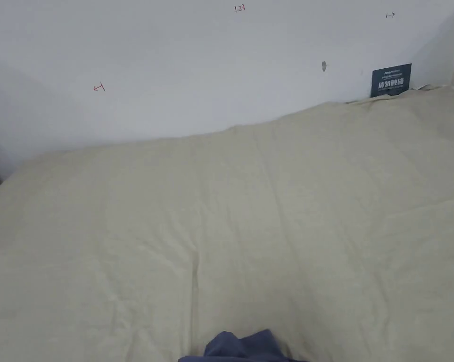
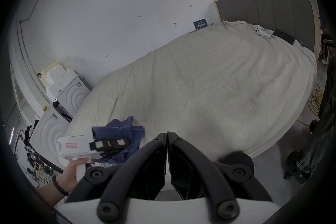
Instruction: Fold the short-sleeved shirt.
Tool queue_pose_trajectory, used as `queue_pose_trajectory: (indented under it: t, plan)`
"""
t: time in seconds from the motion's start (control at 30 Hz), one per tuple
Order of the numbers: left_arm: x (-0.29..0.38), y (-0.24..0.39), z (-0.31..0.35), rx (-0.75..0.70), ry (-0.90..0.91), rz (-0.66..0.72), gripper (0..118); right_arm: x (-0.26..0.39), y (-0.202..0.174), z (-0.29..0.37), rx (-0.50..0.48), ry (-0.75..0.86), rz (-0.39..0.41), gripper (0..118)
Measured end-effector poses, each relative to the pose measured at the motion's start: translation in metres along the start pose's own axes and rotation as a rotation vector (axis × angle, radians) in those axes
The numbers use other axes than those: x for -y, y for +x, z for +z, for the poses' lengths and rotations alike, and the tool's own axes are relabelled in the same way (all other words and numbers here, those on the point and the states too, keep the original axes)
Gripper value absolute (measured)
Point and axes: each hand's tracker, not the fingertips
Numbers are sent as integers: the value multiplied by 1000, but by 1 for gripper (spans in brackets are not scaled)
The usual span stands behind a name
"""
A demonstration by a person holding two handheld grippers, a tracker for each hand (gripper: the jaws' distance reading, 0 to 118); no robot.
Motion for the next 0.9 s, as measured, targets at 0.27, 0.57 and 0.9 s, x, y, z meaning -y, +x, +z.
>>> queue_pose_trajectory:
  t: [0.27, 0.57, 0.9]
  plan:
    - [-3, 5, 5, 12, 6, -22, 6, 10, -43, -35, -132, -74, 56, 1]
    - [-24, -24, 156, 61, 271, 19, 4, 20, -118, -138, -367, -217, 138, 1]
    - [-20, -125, 162, 72, 203, 228, 107, 63, -49, -231, -501, -400, -347, 1]
